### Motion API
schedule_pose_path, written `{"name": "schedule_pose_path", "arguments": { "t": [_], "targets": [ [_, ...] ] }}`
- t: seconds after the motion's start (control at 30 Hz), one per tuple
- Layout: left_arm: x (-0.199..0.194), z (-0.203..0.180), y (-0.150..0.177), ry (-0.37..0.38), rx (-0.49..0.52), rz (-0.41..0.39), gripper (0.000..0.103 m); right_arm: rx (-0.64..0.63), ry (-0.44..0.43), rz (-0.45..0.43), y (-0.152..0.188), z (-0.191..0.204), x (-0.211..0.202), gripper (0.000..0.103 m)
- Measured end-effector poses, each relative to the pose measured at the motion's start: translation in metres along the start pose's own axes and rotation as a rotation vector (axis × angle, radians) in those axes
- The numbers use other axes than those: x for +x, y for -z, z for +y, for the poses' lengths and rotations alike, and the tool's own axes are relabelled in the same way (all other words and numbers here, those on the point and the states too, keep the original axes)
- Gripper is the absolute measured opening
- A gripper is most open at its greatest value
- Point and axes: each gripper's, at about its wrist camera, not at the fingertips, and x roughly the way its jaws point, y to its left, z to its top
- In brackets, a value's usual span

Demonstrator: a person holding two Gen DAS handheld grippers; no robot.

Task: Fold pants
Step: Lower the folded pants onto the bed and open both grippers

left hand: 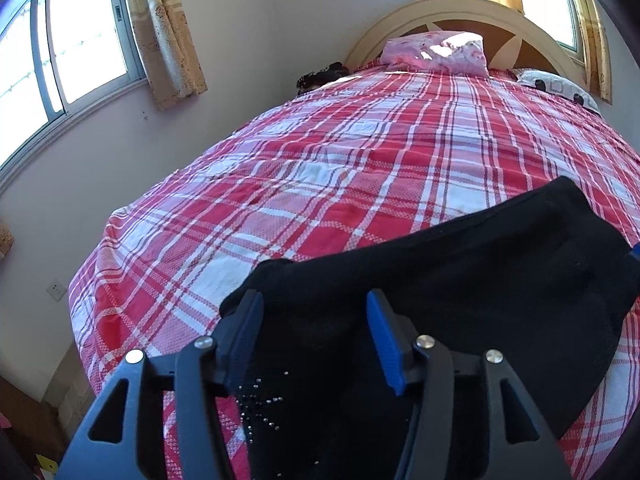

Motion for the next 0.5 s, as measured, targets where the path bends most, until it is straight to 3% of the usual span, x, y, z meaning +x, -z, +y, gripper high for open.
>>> {"name": "schedule_pose_path", "arguments": {
  "t": [0.13,0.3,0.43,0.5],
  "targets": [
    [0.003,0.004,0.002,0.004,-0.022,0.000,0.067,0.019,0.047,0.117,0.015,-0.004,0.034,0.032],
    [0.004,0.001,0.004,-0.011,-0.013,-0.013,0.069,0.000,0.060,0.125,0.014,-0.003,0.040,0.033],
    [0.008,0.012,0.003,-0.013,-0.067,0.009,0.089,-0.078,0.114,0.135,0.017,0.011,0.043,0.039],
    [0.007,0.021,0.002,0.029,-0.107,0.040,0.090,-0.084,0.120,0.133,0.017,0.012,0.041,0.040]
  ]
}}
